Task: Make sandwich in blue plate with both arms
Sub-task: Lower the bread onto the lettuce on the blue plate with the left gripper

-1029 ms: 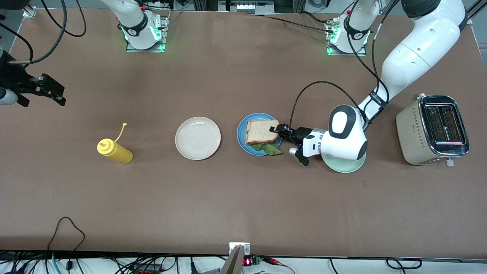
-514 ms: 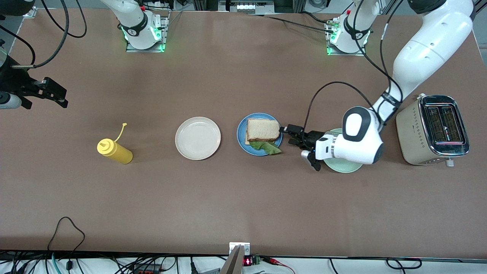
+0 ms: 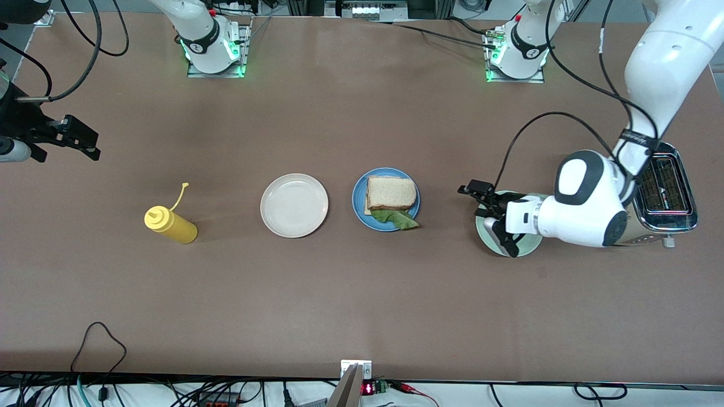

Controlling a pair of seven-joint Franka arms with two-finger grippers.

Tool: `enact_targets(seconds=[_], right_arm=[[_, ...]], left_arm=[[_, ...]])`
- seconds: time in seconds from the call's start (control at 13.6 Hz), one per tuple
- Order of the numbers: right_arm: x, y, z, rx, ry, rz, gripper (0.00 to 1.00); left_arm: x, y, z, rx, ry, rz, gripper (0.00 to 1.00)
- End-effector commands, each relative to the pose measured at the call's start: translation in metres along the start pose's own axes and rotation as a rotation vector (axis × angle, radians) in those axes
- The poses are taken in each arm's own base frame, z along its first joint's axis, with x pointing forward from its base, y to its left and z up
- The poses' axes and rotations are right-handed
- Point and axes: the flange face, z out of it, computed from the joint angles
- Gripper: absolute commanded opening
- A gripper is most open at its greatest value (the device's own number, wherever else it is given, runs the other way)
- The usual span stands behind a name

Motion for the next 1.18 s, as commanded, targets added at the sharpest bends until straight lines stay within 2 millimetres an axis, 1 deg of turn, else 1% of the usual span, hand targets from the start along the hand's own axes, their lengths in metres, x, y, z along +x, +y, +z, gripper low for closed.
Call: enact_targets(seconds=[0.0, 0.15, 0.22, 0.44, 0.51, 0.59, 0.66, 0.81, 0.96, 1.1], right_arm=[[0.002, 0.000, -0.002, 0.021, -0.007, 0.013, 1.00], [-0.001, -0.003, 0.000, 0.050, -0.042, 0.013, 1.00], [-0.001, -0.004, 0.000, 0.056, -0.042, 0.015, 1.00], [-0.001, -0.002, 0.003, 0.056, -0.046, 0.019, 1.00], [-0.001, -0.002, 0.003, 0.054, -0.046, 0.018, 1.00], [-0.001, -0.003, 0.003, 0.054, -0.046, 0.018, 1.00], [-0.001, -0.003, 0.003, 0.054, -0.045, 0.018, 1.00], [-0.001, -0.002, 0.003, 0.056, -0.045, 0.021, 1.00], [-0.001, -0.002, 0.002, 0.056, -0.043, 0.022, 1.00], [-0.001, -0.002, 0.002, 0.056, -0.043, 0.022, 1.00]], left_arm=[[-0.010, 0.013, -0.041, 0.144, -0.110, -0.017, 1.00], [-0.020, 0.016, -0.066, 0.295, -0.189, -0.026, 1.00], [-0.028, 0.020, -0.077, 0.353, -0.233, -0.046, 1.00], [-0.044, 0.045, -0.127, 0.463, -0.284, -0.081, 1.00], [-0.047, 0.060, -0.147, 0.499, -0.283, -0.092, 1.00], [-0.053, 0.067, -0.161, 0.526, -0.273, -0.109, 1.00], [-0.063, 0.072, -0.180, 0.561, -0.253, -0.141, 1.00], [-0.071, 0.096, -0.199, 0.624, -0.220, -0.187, 1.00], [-0.085, 0.104, -0.219, 0.625, -0.165, -0.257, 1.00], [-0.098, 0.109, -0.240, 0.614, -0.044, -0.387, 1.00]])
